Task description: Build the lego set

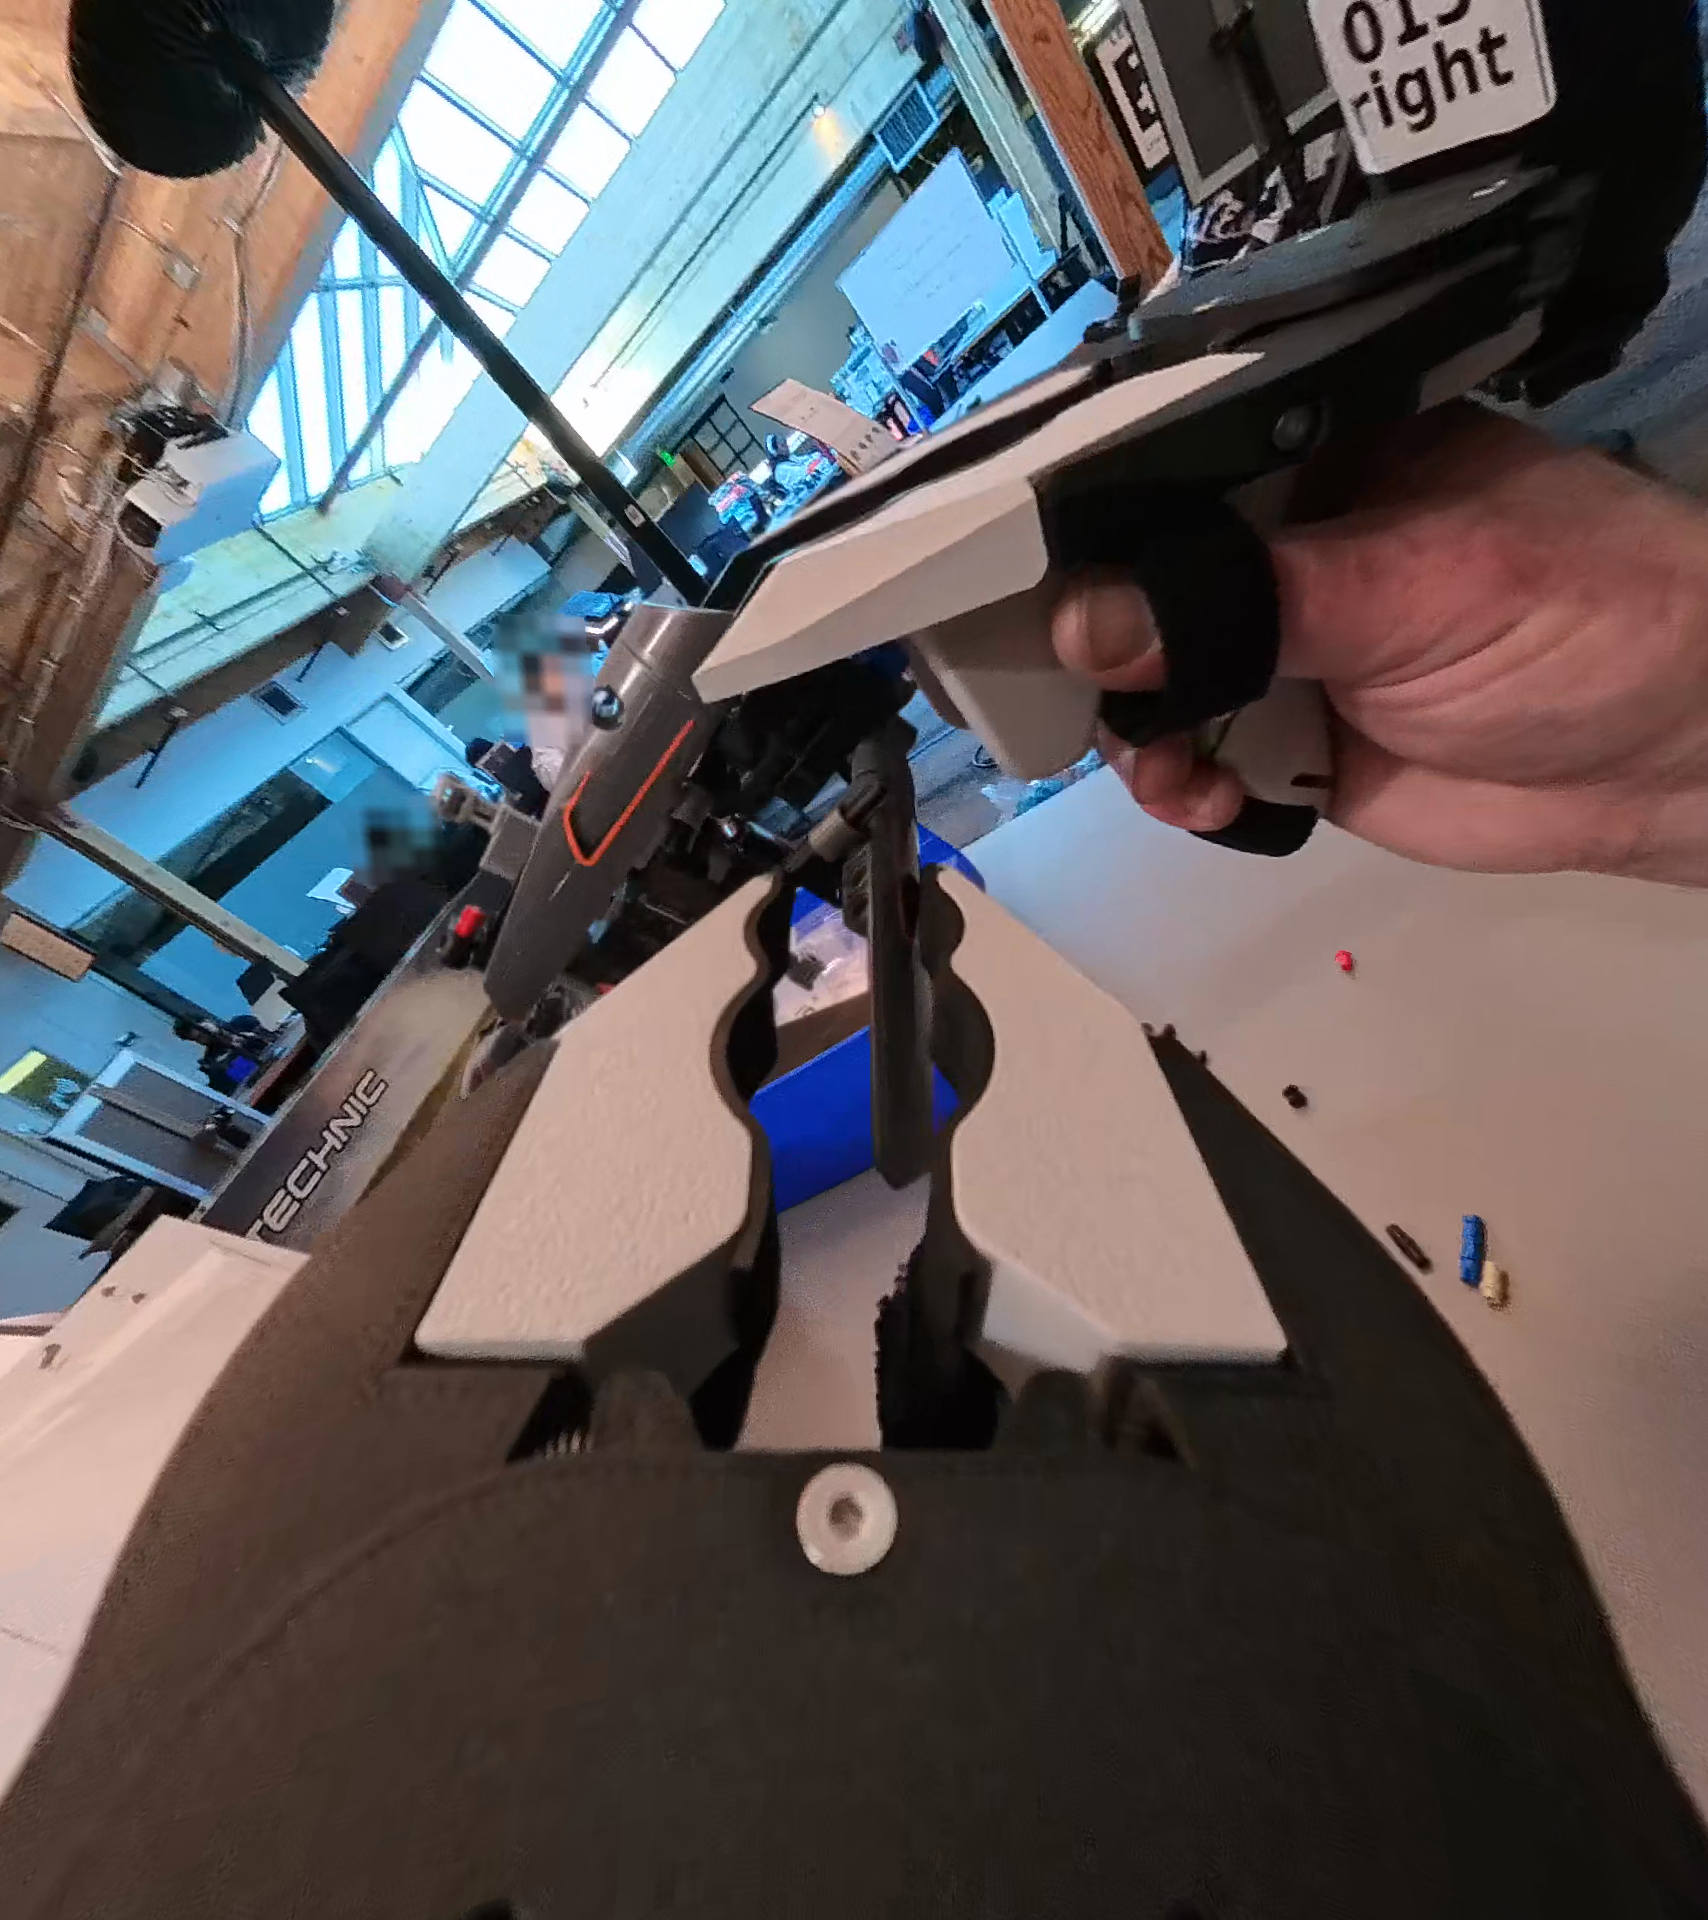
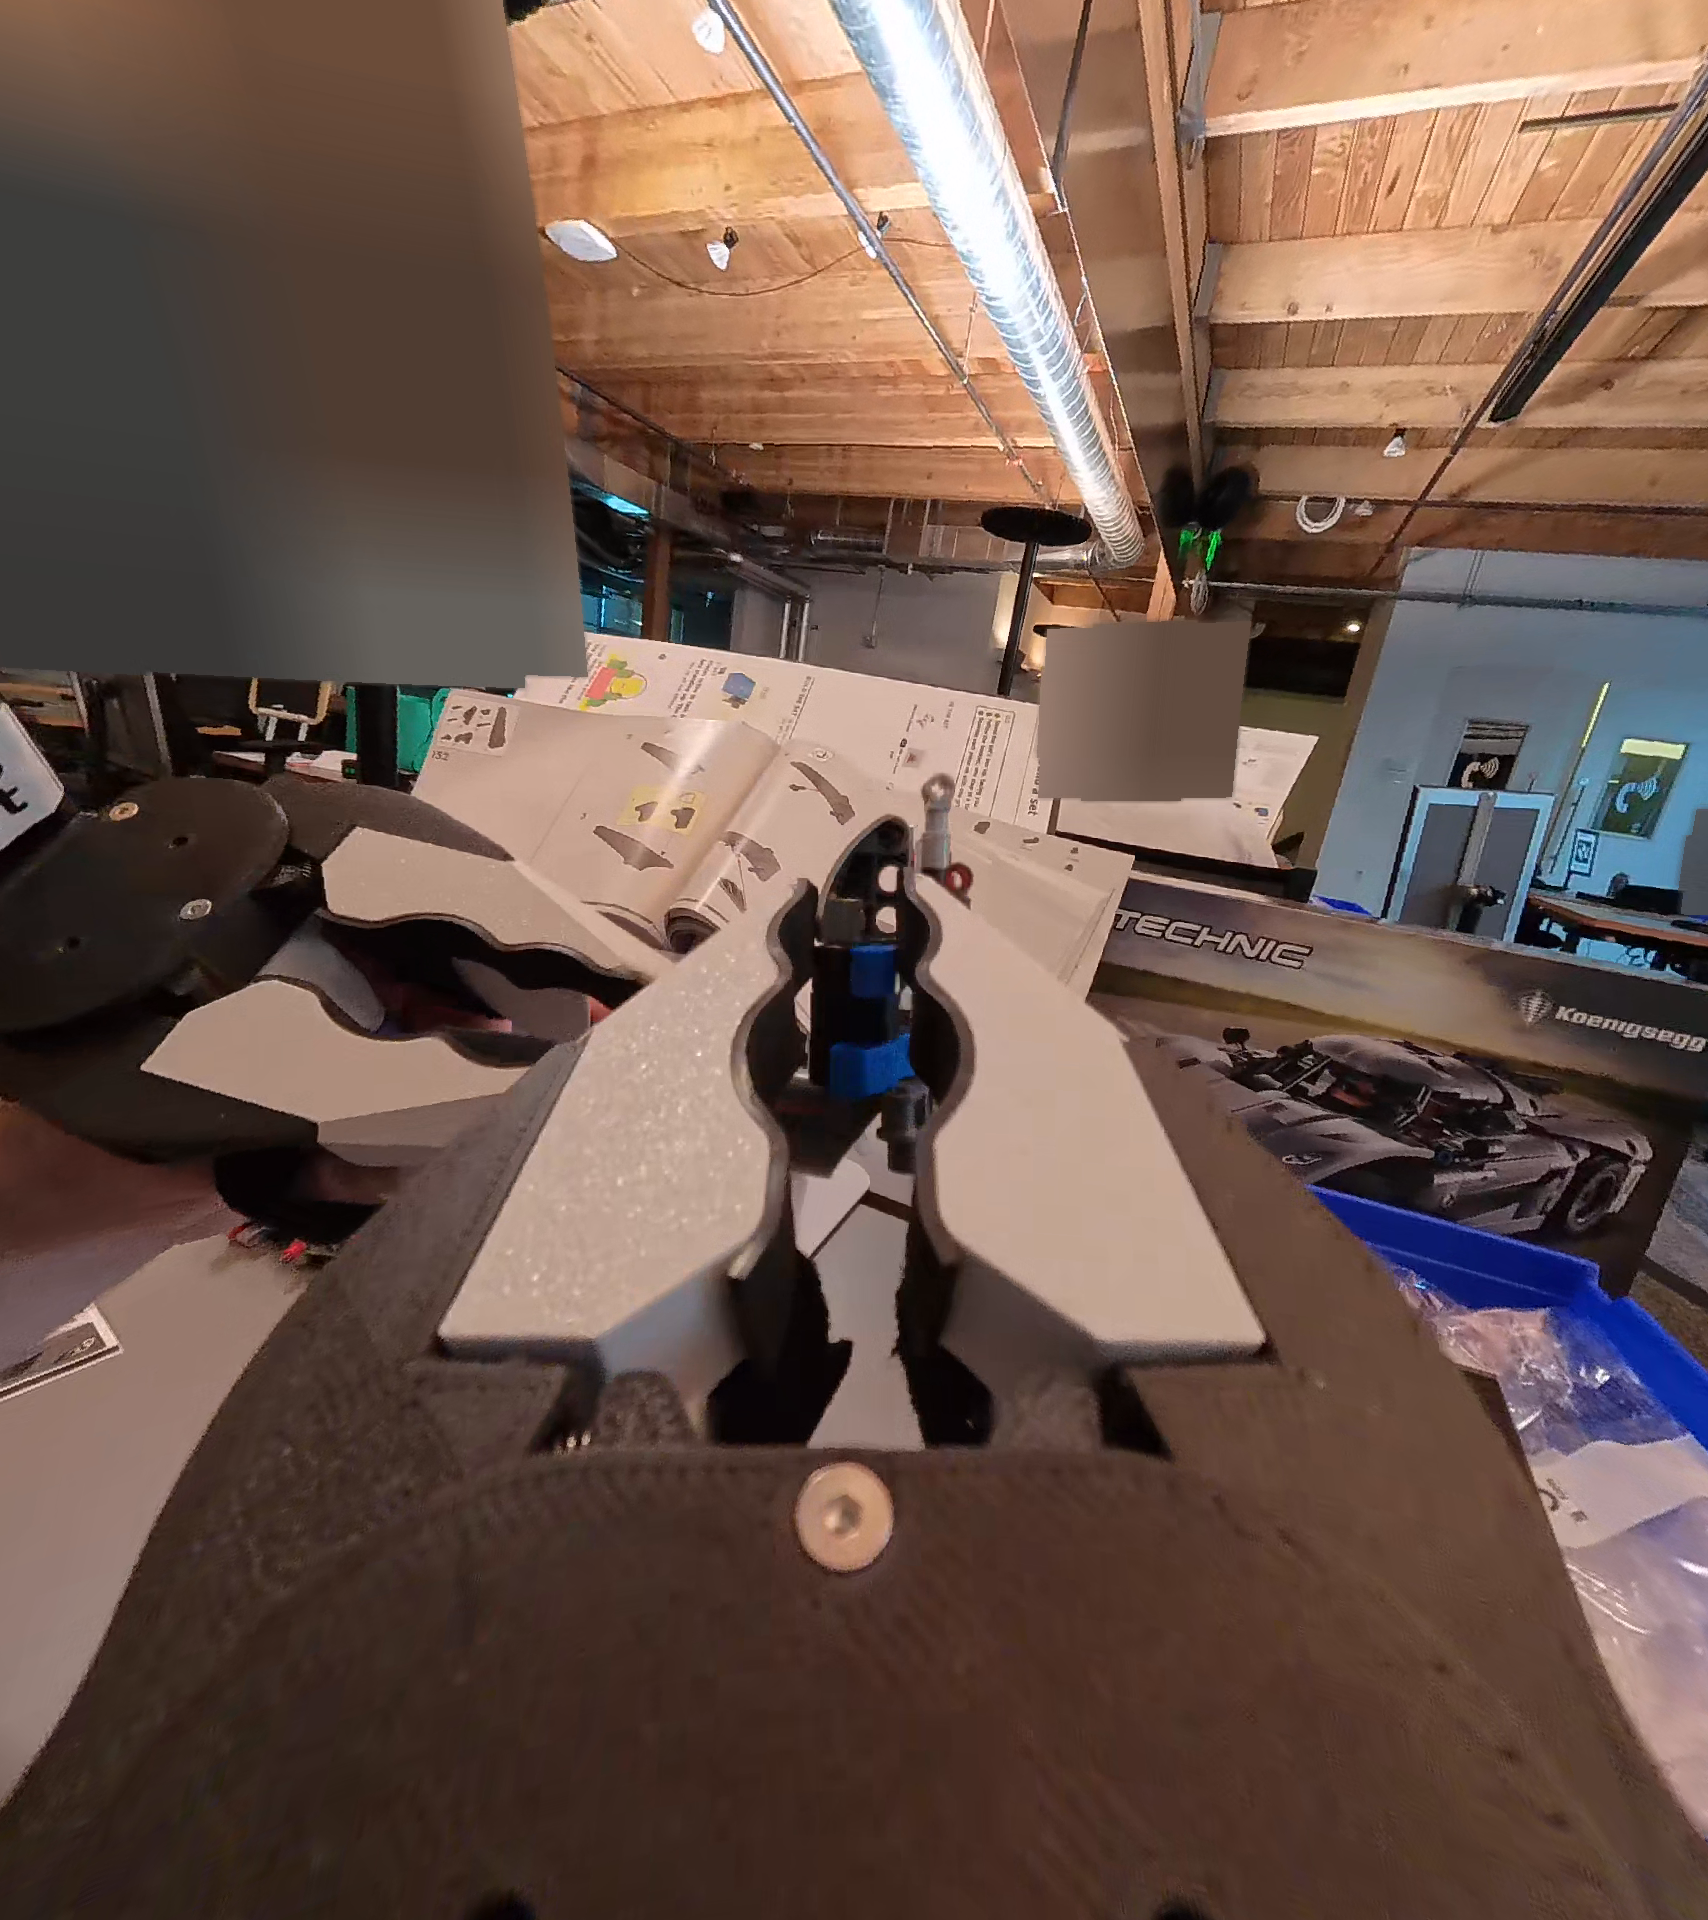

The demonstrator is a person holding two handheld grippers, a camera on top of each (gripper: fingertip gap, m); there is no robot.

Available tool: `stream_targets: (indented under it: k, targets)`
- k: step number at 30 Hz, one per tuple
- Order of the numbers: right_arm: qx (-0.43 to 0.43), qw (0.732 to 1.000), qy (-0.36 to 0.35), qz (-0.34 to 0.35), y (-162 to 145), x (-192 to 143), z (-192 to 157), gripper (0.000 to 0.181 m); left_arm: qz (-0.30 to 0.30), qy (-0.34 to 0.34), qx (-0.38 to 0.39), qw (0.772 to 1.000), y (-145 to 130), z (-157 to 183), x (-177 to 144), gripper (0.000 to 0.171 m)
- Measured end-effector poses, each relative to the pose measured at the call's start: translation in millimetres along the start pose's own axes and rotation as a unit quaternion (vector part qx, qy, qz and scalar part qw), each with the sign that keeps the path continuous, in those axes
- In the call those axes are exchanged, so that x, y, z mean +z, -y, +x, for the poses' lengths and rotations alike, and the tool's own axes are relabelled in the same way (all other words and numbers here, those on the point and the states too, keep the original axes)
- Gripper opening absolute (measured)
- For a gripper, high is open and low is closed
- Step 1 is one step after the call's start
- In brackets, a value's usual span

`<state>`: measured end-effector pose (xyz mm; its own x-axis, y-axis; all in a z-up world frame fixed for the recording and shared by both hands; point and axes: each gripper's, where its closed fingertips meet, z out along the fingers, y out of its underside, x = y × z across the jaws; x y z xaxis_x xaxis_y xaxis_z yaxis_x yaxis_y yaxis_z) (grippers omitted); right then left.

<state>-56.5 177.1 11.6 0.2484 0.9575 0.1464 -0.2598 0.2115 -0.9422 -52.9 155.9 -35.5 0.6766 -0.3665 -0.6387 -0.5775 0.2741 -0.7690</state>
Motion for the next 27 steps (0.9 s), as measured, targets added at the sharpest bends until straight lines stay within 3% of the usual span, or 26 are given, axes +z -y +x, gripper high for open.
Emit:
stream_targets:
  k: [10, 20, 27]
  targets:
    - [0.037, 0.998, 0.028, 0.035, 3, -6, 0, 0.013, 0.018, 0.008, -0.012, 1.000, -2, 0, 4, 0.013]
    - [0.167, 0.973, 0.110, 0.113, 21, -29, -6, 0.017, 0.017, 0.077, 0.159, 0.984, 14, 2, 0, 0.007]
    - [0.078, 0.993, 0.070, 0.053, 16, -41, -2, 0.034, 0.001, 0.086, 0.204, 0.975, 16, 3, 1, 0.005]
